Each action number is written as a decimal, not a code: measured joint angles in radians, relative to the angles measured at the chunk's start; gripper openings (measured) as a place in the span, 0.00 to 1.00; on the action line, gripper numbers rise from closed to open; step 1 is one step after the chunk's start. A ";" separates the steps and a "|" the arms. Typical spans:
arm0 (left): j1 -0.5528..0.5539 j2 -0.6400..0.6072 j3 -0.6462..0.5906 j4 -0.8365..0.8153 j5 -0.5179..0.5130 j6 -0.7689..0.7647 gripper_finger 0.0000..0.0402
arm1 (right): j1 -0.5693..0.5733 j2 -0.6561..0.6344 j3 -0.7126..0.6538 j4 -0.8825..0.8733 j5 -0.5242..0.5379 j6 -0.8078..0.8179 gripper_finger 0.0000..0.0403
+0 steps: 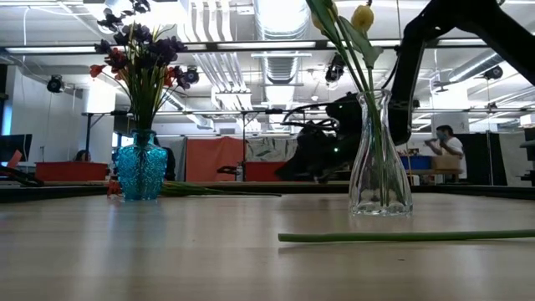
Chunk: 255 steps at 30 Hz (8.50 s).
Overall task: Sort flowers into vase by color
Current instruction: Put the red flowers into the blue vase
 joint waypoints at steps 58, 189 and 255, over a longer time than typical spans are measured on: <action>0.000 0.008 0.000 -0.040 0.003 -0.035 0.00 | 0.053 -0.578 0.115 -1.809 0.346 -0.005 0.03; -0.109 -0.163 -0.865 1.479 0.038 0.705 0.27 | 0.532 -0.446 0.711 -0.317 0.153 -0.266 0.04; 0.109 0.265 -0.590 1.511 0.012 0.745 0.06 | 0.672 -0.399 0.839 -0.862 0.357 -0.334 0.07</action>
